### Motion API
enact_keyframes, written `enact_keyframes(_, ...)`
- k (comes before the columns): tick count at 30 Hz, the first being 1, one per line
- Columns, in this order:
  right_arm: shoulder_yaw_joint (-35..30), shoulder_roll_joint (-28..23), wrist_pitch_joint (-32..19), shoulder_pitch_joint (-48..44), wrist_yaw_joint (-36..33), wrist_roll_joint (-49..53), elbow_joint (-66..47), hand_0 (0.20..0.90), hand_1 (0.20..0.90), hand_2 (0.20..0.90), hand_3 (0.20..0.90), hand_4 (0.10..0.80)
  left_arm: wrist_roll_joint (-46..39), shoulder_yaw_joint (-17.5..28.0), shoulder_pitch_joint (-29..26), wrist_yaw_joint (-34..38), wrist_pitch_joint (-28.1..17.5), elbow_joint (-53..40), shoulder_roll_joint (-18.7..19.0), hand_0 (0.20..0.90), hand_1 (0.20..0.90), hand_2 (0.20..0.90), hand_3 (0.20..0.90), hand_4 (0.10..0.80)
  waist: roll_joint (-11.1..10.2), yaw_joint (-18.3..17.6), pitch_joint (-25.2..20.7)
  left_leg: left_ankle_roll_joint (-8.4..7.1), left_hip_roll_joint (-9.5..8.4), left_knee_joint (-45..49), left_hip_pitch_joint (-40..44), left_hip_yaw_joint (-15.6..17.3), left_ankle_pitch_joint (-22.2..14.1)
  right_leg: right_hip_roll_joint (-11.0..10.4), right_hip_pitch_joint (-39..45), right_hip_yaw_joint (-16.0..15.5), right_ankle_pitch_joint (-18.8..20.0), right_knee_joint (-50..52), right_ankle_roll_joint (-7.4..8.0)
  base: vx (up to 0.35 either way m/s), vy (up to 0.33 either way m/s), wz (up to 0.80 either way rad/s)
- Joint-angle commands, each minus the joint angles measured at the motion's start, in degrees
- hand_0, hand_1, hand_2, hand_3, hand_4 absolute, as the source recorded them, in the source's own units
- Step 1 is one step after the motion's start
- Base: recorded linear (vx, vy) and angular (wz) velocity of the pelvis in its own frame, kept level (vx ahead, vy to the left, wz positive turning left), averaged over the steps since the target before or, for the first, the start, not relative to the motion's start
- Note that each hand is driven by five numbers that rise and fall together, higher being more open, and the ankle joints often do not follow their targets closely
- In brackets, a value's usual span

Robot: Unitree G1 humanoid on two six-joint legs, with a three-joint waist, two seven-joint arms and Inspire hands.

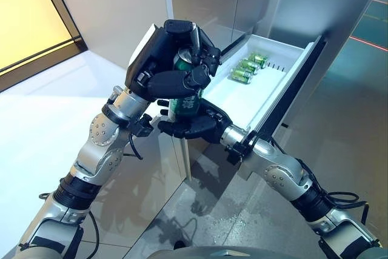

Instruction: Put drinks into fridge and close the fridge

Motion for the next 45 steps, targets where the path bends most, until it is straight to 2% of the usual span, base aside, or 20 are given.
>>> enact_keyframes(1, -6.6, 5.7, -5.5, -8.8, 3.1, 0.5, -4.0, 0.9, 0.9, 0.9, 0.9, 0.8, -1.4, -0.6, -6.1, -0.5, -4.8, -1.8, -2.9, 0.3, 0.3, 0.3, 0.2, 0.1, -0.9, 0.4, -4.7, 2.25, -2.54, 1.2, 2.3, -1.8, -7.2, -0.8, -2.8, -2.1, 0.1, 2.7, 3.32, 0.0, 0.0, 0.0)
enact_keyframes(4, -6.6, 4.8, -4.4, -9.9, 3.0, 1.3, -4.2, 0.9, 0.9, 0.9, 0.9, 0.8, -1.4, -0.5, -6.0, -0.4, -4.7, -1.4, -2.6, 0.3, 0.3, 0.3, 0.2, 0.1, -1.0, 0.5, -4.7, 2.19, -2.53, 1.3, 2.4, -1.7, -7.2, -0.8, -2.7, -2.2, 0.2, 2.6, 3.35, 0.0, 0.0, 0.0)
enact_keyframes(7, -6.8, 4.2, -2.1, -11.0, 2.9, 6.4, -3.3, 0.9, 0.9, 0.9, 0.9, 0.8, -1.7, -0.5, -6.0, -0.8, -4.9, -0.7, -2.3, 0.3, 0.3, 0.3, 0.2, 0.1, -1.1, 0.7, -4.6, 2.14, -2.53, 1.4, 2.4, -1.7, -7.3, -0.9, -2.6, -2.4, 0.2, 2.6, 3.39, 0.0, 0.0, 0.0)
enact_keyframes(13, -7.7, 4.4, -1.2, -11.8, 2.5, 15.1, -1.7, 0.9, 0.9, 0.9, 0.9, 0.8, -2.5, -0.7, -6.3, -1.4, -5.0, 0.3, -1.7, 0.3, 0.3, 0.3, 0.2, 0.1, -1.4, 1.0, -4.8, 2.11, -2.51, 1.4, 2.4, -1.9, -7.3, -1.1, -2.5, -2.9, 0.2, 2.6, 3.53, 0.0, 0.0, 0.0)
enact_keyframes(18, -8.1, 4.8, -3.4, -12.0, 2.3, 13.9, -1.4, 0.9, 0.9, 0.9, 0.9, 0.8, -2.9, -0.7, -6.3, -1.3, -4.9, 0.7, -1.1, 0.3, 0.3, 0.3, 0.2, 0.1, -1.4, 1.1, -5.2, 2.07, -2.44, 1.3, 2.4, -1.7, -7.3, -1.2, -2.5, -3.3, 0.4, 2.3, 3.72, 0.0, 0.0, 0.0)
enact_keyframes(23, -8.1, 4.5, -3.4, -12.4, 2.4, 13.1, -1.5, 0.9, 0.9, 0.9, 0.9, 0.8, -2.8, -0.7, -6.5, -0.9, -4.7, 0.7, -1.0, 0.3, 0.3, 0.3, 0.2, 0.1, -1.3, 1.1, -5.1, 2.07, -2.43, 1.2, 2.4, -1.7, -7.3, -1.2, -2.5, -3.3, 0.4, 2.3, 3.7, 0.0, 0.0, 0.0)
enact_keyframes(26, -8.5, 5.4, 0.5, -11.7, 4.2, 23.2, -0.6, 0.9, 0.9, 0.9, 0.9, 0.8, -3.3, -0.5, -6.5, -1.4, -4.6, 1.1, -0.8, 0.3, 0.3, 0.3, 0.2, 0.1, -1.3, 1.2, -5.0, 2.08, -2.43, 1.3, 2.5, -1.6, -7.4, -1.3, -2.3, -3.5, 0.5, 2.2, 3.78, 0.0, 0.0, 0.0)
enact_keyframes(30, -8.8, 6.4, -0.2, -11.2, 5.7, 26.7, 0.3, 0.9, 0.9, 0.9, 0.9, 0.8, -3.8, -0.8, -6.8, -1.9, -4.7, 1.7, -0.5, 0.3, 0.3, 0.3, 0.2, 0.1, -1.4, 1.4, -5.1, 2.08, -2.44, 1.4, 2.5, -1.7, -7.4, -1.5, -2.2, -3.9, 0.6, 2.1, 3.96, 0.0, 0.0, 0.0)
enact_keyframes(33, -9.0, 6.5, -1.9, -11.9, 5.3, 24.4, 0.8, 0.9, 0.9, 0.9, 0.9, 0.8, -4.3, -1.0, -7.2, -1.7, -4.3, 2.0, -0.2, 0.3, 0.3, 0.3, 0.2, 0.1, -1.3, 1.5, -5.2, 2.11, -2.43, 1.3, 2.5, -1.6, -7.4, -1.5, -2.1, -4.0, 0.6, 2.0, 4.04, 0.0, 0.0, 0.0)
enact_keyframes(40, -10.1, 3.0, -9.8, -14.8, 3.2, 5.8, 0.6, 0.9, 0.9, 0.9, 0.9, 0.8, -4.1, -0.5, -7.6, -1.6, -3.5, 2.3, 0.0, 0.3, 0.3, 0.3, 0.2, 0.1, -1.3, 1.2, -5.3, 2.06, -2.47, 1.4, 2.2, -1.7, -7.4, -1.4, -2.5, -3.6, 0.5, 2.3, 3.93, 0.0, 0.0, 0.0)
enact_keyframes(45, -11.0, 0.9, -10.9, -16.0, 2.6, -4.6, -0.9, 0.9, 0.9, 0.9, 0.9, 0.8, -2.7, 0.3, -6.9, -1.4, -2.4, 1.6, -1.2, 0.3, 0.3, 0.3, 0.2, 0.1, -1.2, 1.0, -5.1, 2.17, -2.58, 1.4, 2.3, -1.8, -7.5, -1.4, -2.7, -3.4, 0.4, 2.5, 3.84, 0.0, 0.0, 0.0)
